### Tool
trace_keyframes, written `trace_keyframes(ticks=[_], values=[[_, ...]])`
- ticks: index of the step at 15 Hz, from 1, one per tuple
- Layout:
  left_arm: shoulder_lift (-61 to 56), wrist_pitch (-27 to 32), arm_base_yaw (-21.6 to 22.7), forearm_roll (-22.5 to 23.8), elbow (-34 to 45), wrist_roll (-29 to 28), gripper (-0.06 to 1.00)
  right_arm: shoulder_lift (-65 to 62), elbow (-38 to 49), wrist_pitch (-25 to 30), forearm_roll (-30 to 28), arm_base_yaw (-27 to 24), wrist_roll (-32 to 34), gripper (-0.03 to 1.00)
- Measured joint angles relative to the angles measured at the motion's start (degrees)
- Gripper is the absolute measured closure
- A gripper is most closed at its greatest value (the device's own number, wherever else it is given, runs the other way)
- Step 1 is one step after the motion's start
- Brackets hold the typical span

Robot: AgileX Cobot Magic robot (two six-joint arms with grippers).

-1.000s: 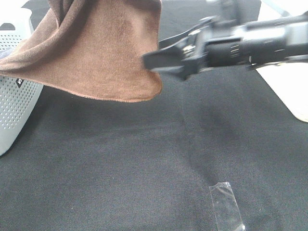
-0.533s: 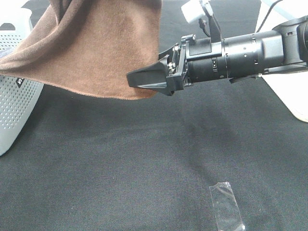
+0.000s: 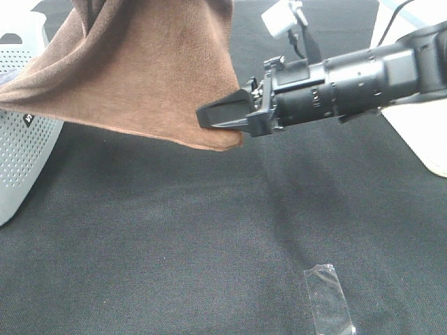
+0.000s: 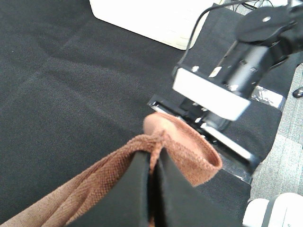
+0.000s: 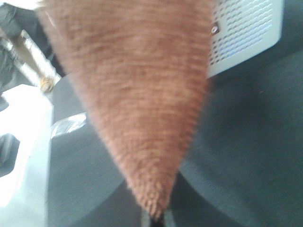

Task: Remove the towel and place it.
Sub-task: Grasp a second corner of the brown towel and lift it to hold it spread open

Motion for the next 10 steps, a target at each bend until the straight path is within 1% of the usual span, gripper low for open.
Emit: trace_keyframes(ticks=[2, 5, 6, 7, 8, 9, 10], values=[[0.0, 0.0, 0.0, 0.0, 0.0, 0.0, 0.94, -3.09, 0.0, -0.29, -2.12, 0.0, 5.56, 0.97], [0.0, 0.0, 0.0, 0.0, 0.0, -1.09, 0.94, -8.82, 0.0, -4.93, -4.13, 0.0, 16.39, 0.97], [0.0, 0.0, 0.0, 0.0, 0.0, -1.6, 0.94, -10.77, -0.17, -6.47, -6.65, 0.0, 18.96, 0.97], [0.0, 0.0, 0.0, 0.0, 0.0, -1.6, 0.94, -12.55, -1.32, -7.16, -10.94, 0.0, 22.86, 0.97], [0.0, 0.0, 0.0, 0.0, 0.0, -1.6, 0.94, -14.15, -3.9, -7.22, -18.33, 0.0, 29.34, 0.97], [0.0, -0.29, 0.0, 0.0, 0.0, -1.6, 0.94, -15.01, -7.56, -6.19, -26.76, 0.0, 36.5, 0.97], [0.0, -0.63, 0.0, 0.0, 0.0, -1.6, 0.94, -15.36, -12.72, -4.07, -36.96, 0.0, 44.98, 0.97]])
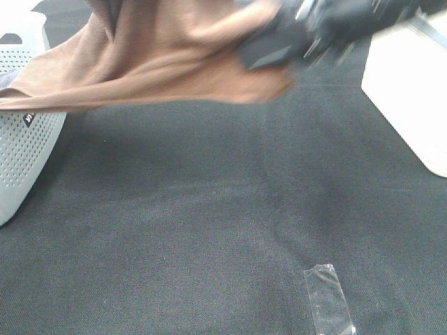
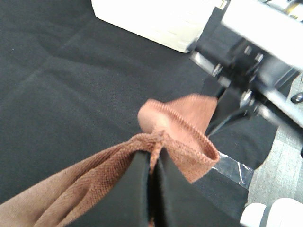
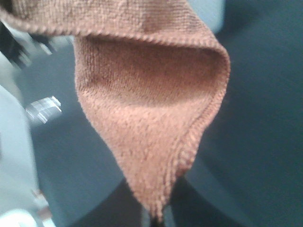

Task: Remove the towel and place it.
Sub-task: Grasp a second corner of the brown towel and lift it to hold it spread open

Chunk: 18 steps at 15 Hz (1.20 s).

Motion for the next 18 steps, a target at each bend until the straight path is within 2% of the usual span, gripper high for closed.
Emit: trace_keyframes(ticks=[2, 4, 8, 10, 13, 15, 18], values=[[0.0, -1.89, 0.0, -0.06, 0.0, 0.11, 0.94, -0.06, -10.14, 5.9, -14.84, 0.0, 11.52, 0.97], [-0.29, -5.61, 0.0, -0.17, 0.0, 1.03, 0.94, 0.17, -20.17, 11.06, -24.41, 0.0, 16.9, 0.97], [-1.89, -14.38, 0.0, 0.63, 0.0, 1.6, 0.94, 5.04, -35.87, 17.19, -36.96, 0.0, 20.45, 0.97], [-2.01, -18.96, 0.0, 2.81, 0.0, 1.78, 0.94, 7.56, -41.94, 18.28, -40.62, 0.0, 20.68, 0.97], [-2.01, -23.89, 0.0, 6.7, 0.0, 1.78, 0.94, 10.43, -48.7, 17.19, -43.95, 0.0, 20.68, 0.97], [-2.01, -28.42, 0.0, 7.85, 0.0, 1.78, 0.94, 11.92, -50.59, 13.64, -44.29, 0.0, 20.74, 0.97], [-1.72, -37.01, 0.0, 9.97, 0.0, 1.78, 0.94, 13.58, -50.59, 5.04, -46.87, 0.0, 20.74, 0.97]])
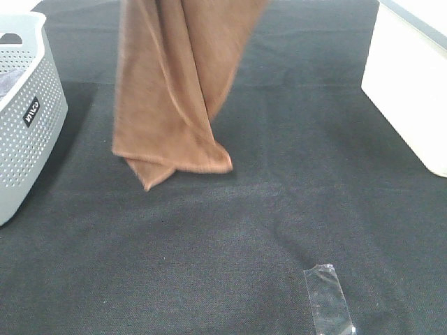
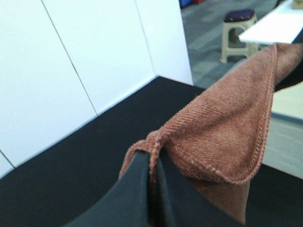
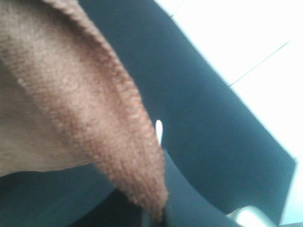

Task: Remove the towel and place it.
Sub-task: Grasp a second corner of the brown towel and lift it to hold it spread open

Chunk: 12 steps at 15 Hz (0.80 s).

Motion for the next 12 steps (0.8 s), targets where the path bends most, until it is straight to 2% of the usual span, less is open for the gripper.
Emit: trace_keyframes(ticks=[3, 6, 8, 11, 12], values=[[2.23, -6.47, 0.0, 0.46, 0.0, 0.06, 0.94, 2.18, -0.06, -7.91, -2.64, 0.0, 2.01, 0.97], [4.47, -10.14, 0.0, 0.46, 0.0, 1.2, 0.94, 3.38, -0.52, -13.64, -8.25, 0.0, 10.54, 0.97], [4.58, -10.66, 0.0, -0.8, 0.0, 1.95, 0.94, 3.55, -3.27, -14.67, -11.75, 0.0, 15.81, 0.97], [4.58, -7.62, 0.0, -2.18, 0.0, 6.02, 0.94, 3.55, -6.65, -15.81, -13.87, 0.0, 17.13, 0.97], [5.21, -6.13, -0.29, 1.43, 0.0, 8.94, 0.94, 3.55, -6.7, -17.19, -15.81, 0.0, 16.96, 0.97]])
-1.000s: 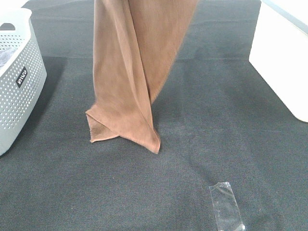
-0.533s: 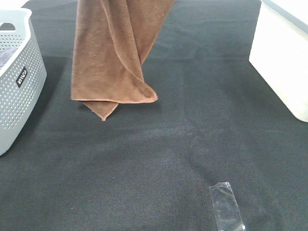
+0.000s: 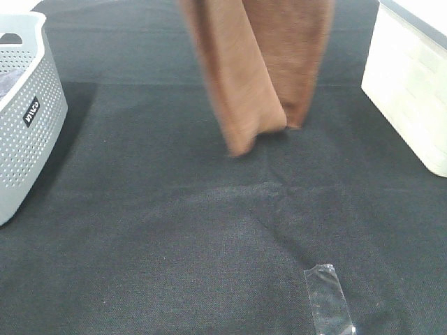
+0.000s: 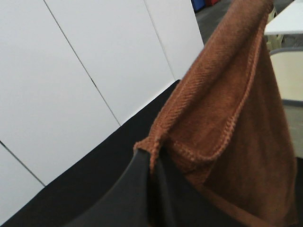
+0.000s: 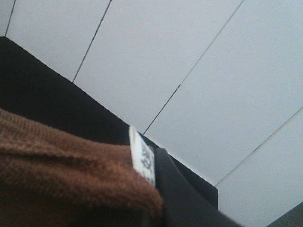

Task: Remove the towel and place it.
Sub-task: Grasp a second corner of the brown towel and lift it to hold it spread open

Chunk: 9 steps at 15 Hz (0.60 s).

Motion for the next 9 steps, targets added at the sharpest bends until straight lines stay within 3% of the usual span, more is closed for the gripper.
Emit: trace_keyframes(ticks=[4, 9], values=[[0.74, -3.72, 0.0, 4.01, 0.0, 0.34, 0.94, 0.17, 0.0, -2.18, -1.03, 0.0, 0.4, 0.97], [3.21, -10.31, 1.32, 5.33, 0.0, 0.52, 0.94, 2.58, -0.06, -6.25, -1.43, 0.0, 2.75, 0.97]])
